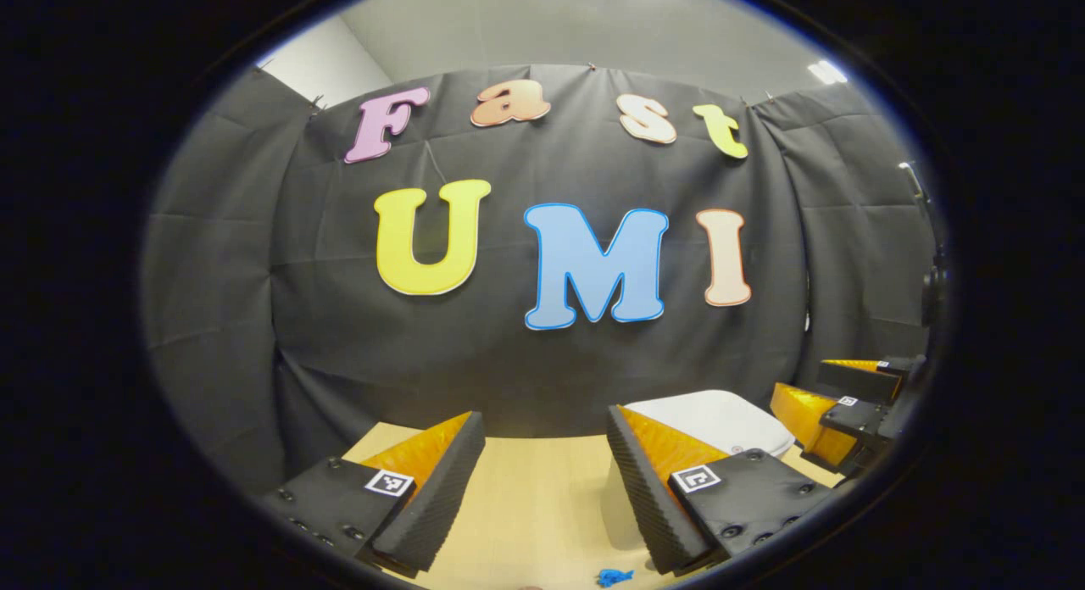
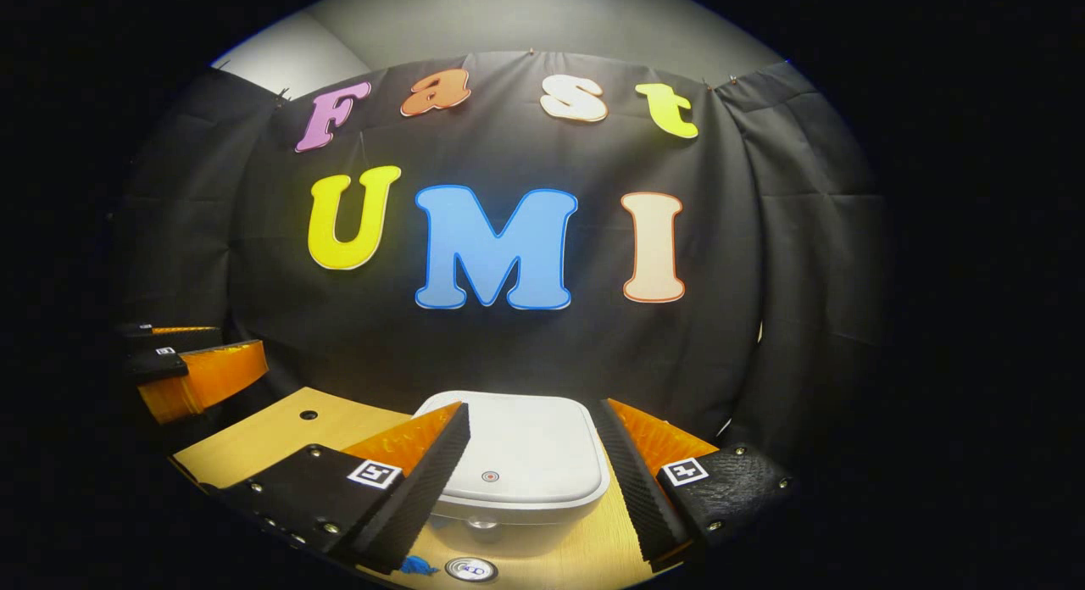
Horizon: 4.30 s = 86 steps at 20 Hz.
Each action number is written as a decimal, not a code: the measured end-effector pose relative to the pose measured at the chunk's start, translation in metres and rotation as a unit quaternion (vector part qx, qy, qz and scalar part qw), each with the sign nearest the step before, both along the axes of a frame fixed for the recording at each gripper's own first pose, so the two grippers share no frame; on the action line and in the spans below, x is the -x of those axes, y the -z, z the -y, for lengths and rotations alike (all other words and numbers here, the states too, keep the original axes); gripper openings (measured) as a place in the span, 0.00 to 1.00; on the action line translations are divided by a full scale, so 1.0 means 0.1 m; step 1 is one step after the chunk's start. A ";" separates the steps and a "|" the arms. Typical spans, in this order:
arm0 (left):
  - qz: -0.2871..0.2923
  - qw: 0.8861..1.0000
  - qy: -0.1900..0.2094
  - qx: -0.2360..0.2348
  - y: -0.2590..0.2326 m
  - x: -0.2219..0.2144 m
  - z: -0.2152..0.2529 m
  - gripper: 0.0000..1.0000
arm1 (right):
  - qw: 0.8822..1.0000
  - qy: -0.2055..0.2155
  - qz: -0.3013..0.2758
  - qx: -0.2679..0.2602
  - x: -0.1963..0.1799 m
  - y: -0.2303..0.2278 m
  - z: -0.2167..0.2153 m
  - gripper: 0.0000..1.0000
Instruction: Press the lid of the desktop garbage bin to open it, pick up the crumpled paper on the desktop and throw it into the bin, then pick up the pop can on the desktop and drop it into the bin, and finally close the garbage bin lid.
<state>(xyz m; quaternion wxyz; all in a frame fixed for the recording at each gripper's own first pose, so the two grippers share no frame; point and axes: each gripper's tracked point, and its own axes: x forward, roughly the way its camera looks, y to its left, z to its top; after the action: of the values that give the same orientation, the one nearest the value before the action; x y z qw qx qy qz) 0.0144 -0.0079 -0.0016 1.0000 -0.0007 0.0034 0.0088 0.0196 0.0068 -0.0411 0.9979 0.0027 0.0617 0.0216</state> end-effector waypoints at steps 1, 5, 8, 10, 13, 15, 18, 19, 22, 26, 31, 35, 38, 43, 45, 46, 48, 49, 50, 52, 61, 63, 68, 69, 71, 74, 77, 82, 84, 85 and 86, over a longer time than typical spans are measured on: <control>0.001 1.000 0.000 -0.001 -0.01 -0.01 -0.01 0.95 | 1.000 -0.002 -0.003 -0.001 -0.02 0.02 -0.01 0.99; 0.004 1.000 0.002 -0.006 -0.02 -0.03 0.01 0.95 | 1.000 -0.007 -0.013 -0.003 -0.08 0.06 -0.03 0.51; 0.007 1.000 0.005 -0.008 -0.05 -0.03 0.01 0.95 | 1.000 -0.004 -0.015 -0.008 -0.09 0.09 -0.03 0.25; 0.008 1.000 0.006 -0.009 -0.05 -0.03 0.02 0.95 | 1.000 0.017 -0.014 -0.002 -0.18 0.11 0.07 0.25; 0.007 1.000 0.006 -0.006 -0.04 -0.02 0.01 0.95 | 1.000 0.012 -0.014 -0.015 -0.10 0.10 0.07 0.02; 0.005 1.000 0.005 -0.004 -0.03 -0.02 0.00 0.94 | 1.000 0.012 -0.013 -0.017 -0.10 0.08 0.08 0.02; 0.004 1.000 0.005 -0.002 -0.02 -0.02 -0.01 0.95 | 1.000 0.010 -0.015 -0.020 -0.13 0.08 0.09 0.02; 0.004 1.000 0.005 -0.002 -0.01 -0.02 -0.01 0.95 | 1.000 0.009 -0.018 -0.022 -0.13 0.11 0.09 0.02; 0.004 1.000 0.005 -0.002 -0.02 -0.01 -0.01 0.94 | 0.999 0.000 -0.030 -0.024 -0.17 0.18 0.03 0.02; 0.003 1.000 0.003 0.000 0.00 -0.01 -0.04 0.94 | 0.998 -0.013 -0.047 -0.025 -0.19 0.29 -0.04 0.02; 0.002 1.000 -0.002 0.003 0.01 0.02 -0.09 0.95 | 0.996 -0.026 -0.076 -0.026 -0.22 0.51 -0.13 0.02; -0.001 1.000 -0.005 0.008 0.03 0.03 -0.13 0.94 | 0.993 -0.028 -0.105 -0.041 -0.17 0.71 -0.15 0.02; -0.002 1.000 -0.007 0.009 0.03 0.04 -0.16 0.94 | 0.992 -0.027 -0.110 -0.050 -0.15 0.79 -0.13 0.02; -0.005 1.000 -0.006 0.012 0.06 0.04 -0.16 0.95 | 0.992 -0.032 -0.113 -0.046 -0.15 0.80 -0.13 0.02; -0.005 1.000 -0.004 0.013 0.07 0.03 -0.14 0.95 | 0.991 -0.031 -0.113 -0.058 -0.14 0.81 -0.12 0.02; -0.005 1.000 -0.002 0.014 0.06 0.04 -0.13 0.95 | 0.991 -0.030 -0.112 -0.068 -0.14 0.82 -0.12 0.02; -0.007 1.000 0.000 0.015 0.08 0.04 -0.11 0.95 | 0.990 -0.031 -0.109 -0.080 -0.14 0.84 -0.12 0.02; -0.007 1.000 0.000 0.015 0.09 0.03 -0.11 0.95 | 0.991 -0.032 -0.107 -0.078 -0.15 0.85 -0.12 0.02; -0.008 1.000 0.001 0.016 0.10 0.04 -0.10 0.95 | 0.992 -0.032 -0.105 -0.071 -0.14 0.83 -0.11 0.02; -0.009 1.000 0.003 0.017 0.10 0.02 -0.08 0.95 | 0.993 -0.031 -0.103 -0.051 -0.10 0.84 -0.13 0.02; -0.008 1.000 0.000 0.013 0.08 0.06 -0.10 0.95 | 0.992 -0.031 -0.090 -0.082 -0.11 0.76 -0.09 0.02; -0.007 1.000 0.000 0.012 0.09 0.06 -0.10 0.95 | 0.992 -0.030 -0.083 -0.085 -0.11 0.69 -0.09 0.02; -0.005 1.000 0.003 0.012 0.10 0.05 -0.09 0.95 | 0.995 -0.030 -0.036 -0.089 -0.14 0.26 -0.05 0.02; -0.005 1.000 0.005 0.011 0.10 0.05 -0.08 0.95 | 0.995 -0.029 -0.026 -0.090 -0.15 0.17 -0.03 0.02; -0.004 1.000 0.008 0.010 0.09 0.06 -0.07 0.95 | 0.995 -0.026 -0.008 -0.093 -0.16 0.01 -0.01 0.02; -0.002 1.000 0.012 0.009 0.08 0.07 -0.04 0.95 | 0.995 -0.025 0.007 -0.097 -0.13 -0.14 -0.01 0.02; -0.003 1.000 0.014 0.010 0.11 0.08 -0.03 0.95 | 0.995 -0.023 0.012 -0.097 -0.12 -0.20 0.01 0.02; -0.013 1.000 0.020 0.011 0.22 0.06 0.02 0.95 | 0.996 -0.021 0.016 -0.087 -0.08 -0.23 0.02 0.01; -0.017 0.999 0.024 0.013 0.29 0.08 0.05 0.95 | 0.996 -0.026 0.017 -0.087 -0.08 -0.23 0.00 0.01; -0.018 0.999 0.028 0.013 0.31 0.08 0.08 0.95 | 0.996 -0.029 0.017 -0.087 -0.07 -0.23 -0.01 0.02; -0.019 0.999 0.031 0.013 0.34 0.09 0.10 0.95 | 0.995 -0.033 0.016 -0.089 -0.06 -0.22 -0.02 0.03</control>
<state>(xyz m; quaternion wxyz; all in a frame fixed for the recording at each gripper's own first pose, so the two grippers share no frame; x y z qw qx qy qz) 0.0055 -0.0178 -0.0353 0.9994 -0.0136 0.0225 -0.0227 0.0253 0.0084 -0.0191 0.9933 0.0890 0.0439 0.0596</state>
